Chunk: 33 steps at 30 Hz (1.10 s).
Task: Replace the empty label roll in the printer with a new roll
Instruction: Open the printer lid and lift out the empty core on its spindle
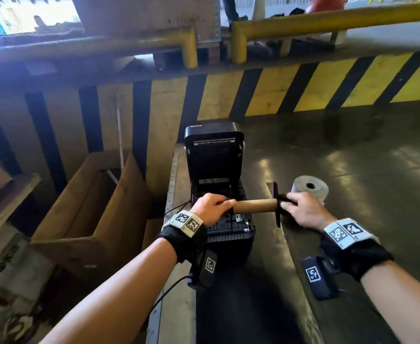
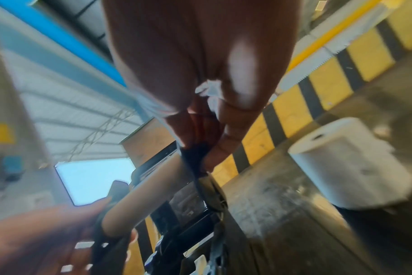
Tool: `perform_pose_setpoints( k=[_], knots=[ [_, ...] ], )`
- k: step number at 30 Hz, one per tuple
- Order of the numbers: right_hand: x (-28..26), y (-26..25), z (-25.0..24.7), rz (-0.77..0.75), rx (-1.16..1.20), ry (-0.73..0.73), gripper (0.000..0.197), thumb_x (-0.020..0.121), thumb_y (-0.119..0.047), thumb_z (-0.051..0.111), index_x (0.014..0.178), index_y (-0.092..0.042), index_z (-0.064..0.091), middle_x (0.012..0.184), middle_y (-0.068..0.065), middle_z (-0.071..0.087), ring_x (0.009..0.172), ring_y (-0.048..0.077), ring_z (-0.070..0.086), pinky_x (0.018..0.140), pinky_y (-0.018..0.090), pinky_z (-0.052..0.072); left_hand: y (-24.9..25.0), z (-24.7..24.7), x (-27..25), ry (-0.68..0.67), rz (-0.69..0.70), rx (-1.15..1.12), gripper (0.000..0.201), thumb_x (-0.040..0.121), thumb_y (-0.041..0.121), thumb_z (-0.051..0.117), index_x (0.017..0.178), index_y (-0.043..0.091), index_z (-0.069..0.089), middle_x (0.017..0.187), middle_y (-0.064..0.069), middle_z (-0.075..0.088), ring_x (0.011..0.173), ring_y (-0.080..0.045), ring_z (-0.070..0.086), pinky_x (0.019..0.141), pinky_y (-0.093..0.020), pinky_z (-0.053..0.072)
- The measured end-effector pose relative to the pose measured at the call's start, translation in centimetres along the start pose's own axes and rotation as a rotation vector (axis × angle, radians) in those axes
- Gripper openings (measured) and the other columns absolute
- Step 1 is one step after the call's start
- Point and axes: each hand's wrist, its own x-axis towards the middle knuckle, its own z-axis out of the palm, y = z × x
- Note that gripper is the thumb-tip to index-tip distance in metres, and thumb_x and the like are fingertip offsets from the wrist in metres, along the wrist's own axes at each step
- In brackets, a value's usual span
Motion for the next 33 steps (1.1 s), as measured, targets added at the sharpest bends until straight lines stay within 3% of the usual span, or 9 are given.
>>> perform_pose_setpoints(
  k=[3,5,7,11,16,20,22,25,33],
  knots=[
    [-0.7,3.8,-0.7,0.052,0.265,0.001,0.014,0.09,-0.017,0.057,0.097,-0.016,0.07,0.092,0.005,0.068,0.089,0.016,0.059,0.078,0.021,0.044,1.1,2.3,-1.0,-0.068,-0.057,-0.219,0.03,0.089,0.032,0.06,0.108,0.011,0.068,0.089,-0.011,0.068,0.081,-0.019,0.064,0.081,-0.04,0.057],
    [-0.9,6.8,-0.8,0.106,0.346,-0.01,0.012,0.088,-0.022,0.059,0.086,-0.024,0.071,0.094,0.003,0.071,0.091,0.018,0.062,0.09,0.036,0.048,1.6,4.3,-1.8,-0.158,-0.116,-0.396,0.029,0.087,0.018,0.065,0.114,0.005,0.063,0.096,-0.013,0.064,0.09,-0.021,0.063,0.09,-0.042,0.054],
    [-1.3,8.8,-1.0,0.152,0.385,-0.047,0.014,0.089,-0.022,0.058,0.085,-0.018,0.071,0.091,0.004,0.068,0.086,0.017,0.06,0.091,0.035,0.05,1.9,6.5,-2.5,-0.179,-0.166,-0.507,0.028,0.085,0.009,0.065,0.112,0.005,0.062,0.096,-0.013,0.06,0.09,-0.02,0.06,0.088,-0.039,0.053],
    [-2.4,11.3,-0.7,0.22,0.572,-0.141,0.026,0.094,-0.012,0.049,0.106,0.008,0.06,0.077,0.009,0.056,0.059,0.009,0.056,0.05,0.011,0.049,2.2,10.8,-3.8,-0.14,-0.268,-0.698,0.012,0.086,0.001,0.061,0.095,0.009,0.06,0.084,-0.01,0.058,0.076,-0.018,0.061,0.074,-0.032,0.057],
    [-3.3,13.7,0.1,0.285,0.621,-0.202,0.025,0.096,-0.008,0.042,0.076,-0.006,0.056,0.033,-0.006,0.053,0.028,-0.002,0.045,0.033,0.008,0.034,1.6,14.6,-5.0,-0.034,-0.315,-0.79,0.009,0.086,-0.004,0.059,0.091,0.003,0.06,0.078,-0.014,0.059,0.058,-0.013,0.068,0.061,-0.026,0.06],
    [-3.4,15.9,0.0,0.339,0.68,-0.19,0.026,0.096,-0.009,0.045,0.074,-0.007,0.058,0.048,0.0,0.066,0.04,0.004,0.058,0.042,0.012,0.046,-0.7,16.0,-5.5,0.018,-0.376,-0.669,0.005,0.085,-0.001,0.061,0.089,0.002,0.061,0.079,-0.013,0.059,0.063,-0.014,0.065,0.07,-0.033,0.061],
    [-3.5,16.8,-0.5,0.35,0.682,-0.19,0.022,0.095,-0.01,0.046,0.078,-0.007,0.059,0.064,0.007,0.067,0.055,0.011,0.063,0.047,0.014,0.05,-2.3,16.6,-5.6,0.051,-0.38,-0.347,0.018,0.081,0.007,0.068,0.098,0.006,0.064,0.081,-0.007,0.06,0.072,-0.018,0.063,0.078,-0.038,0.059],
    [-3.9,17.6,-0.9,0.351,0.662,-0.22,0.017,0.095,-0.011,0.046,0.087,-0.006,0.06,0.078,0.012,0.063,0.071,0.02,0.06,0.059,0.021,0.052,-3.3,17.1,-6.2,0.061,-0.301,0.178,0.029,0.077,0.017,0.071,0.103,0.006,0.067,0.082,-0.002,0.059,0.078,-0.017,0.057,0.074,-0.022,0.045],
    [-5.0,18.2,-1.5,0.347,0.576,-0.283,0.018,0.093,-0.014,0.051,0.081,-0.007,0.061,0.08,0.013,0.063,0.08,0.025,0.059,0.07,0.028,0.05,-4.2,18.4,-6.3,-0.029,-0.277,0.417,0.052,0.082,0.029,0.067,0.13,0.012,0.054,0.124,-0.008,0.055,0.118,-0.025,0.054,0.099,-0.036,0.046]
  ],
)
